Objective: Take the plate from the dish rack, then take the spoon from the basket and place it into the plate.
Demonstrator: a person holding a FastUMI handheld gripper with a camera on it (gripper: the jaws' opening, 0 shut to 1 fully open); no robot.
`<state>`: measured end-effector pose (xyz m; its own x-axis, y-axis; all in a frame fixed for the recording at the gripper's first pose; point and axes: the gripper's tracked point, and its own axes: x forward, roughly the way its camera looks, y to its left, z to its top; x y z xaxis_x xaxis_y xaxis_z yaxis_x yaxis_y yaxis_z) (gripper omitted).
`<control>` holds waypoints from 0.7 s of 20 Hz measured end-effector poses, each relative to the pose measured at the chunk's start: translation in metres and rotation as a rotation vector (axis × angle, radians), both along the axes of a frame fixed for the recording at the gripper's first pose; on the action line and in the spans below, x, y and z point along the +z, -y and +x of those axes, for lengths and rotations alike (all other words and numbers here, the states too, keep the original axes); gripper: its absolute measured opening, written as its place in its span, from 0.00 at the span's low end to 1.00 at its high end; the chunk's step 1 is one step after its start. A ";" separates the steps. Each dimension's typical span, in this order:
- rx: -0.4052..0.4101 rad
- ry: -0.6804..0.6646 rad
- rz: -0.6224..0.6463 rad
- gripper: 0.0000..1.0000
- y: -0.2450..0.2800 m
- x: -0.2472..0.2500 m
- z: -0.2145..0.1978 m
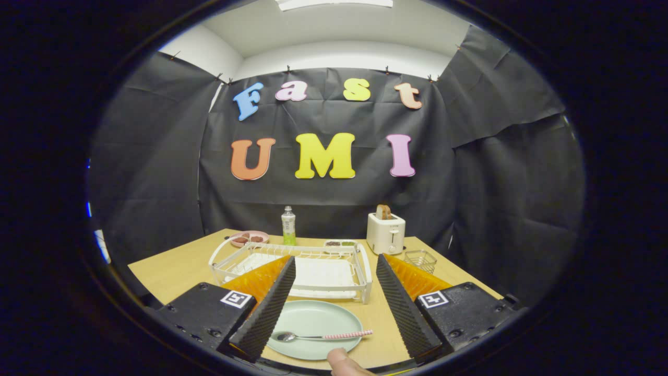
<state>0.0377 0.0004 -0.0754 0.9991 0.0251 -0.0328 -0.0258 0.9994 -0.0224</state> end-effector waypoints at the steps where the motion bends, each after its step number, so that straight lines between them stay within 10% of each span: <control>1: -0.003 -0.010 0.009 1.00 0.004 0.001 -0.004; 14: -0.046 -0.032 0.050 1.00 0.032 0.020 -0.039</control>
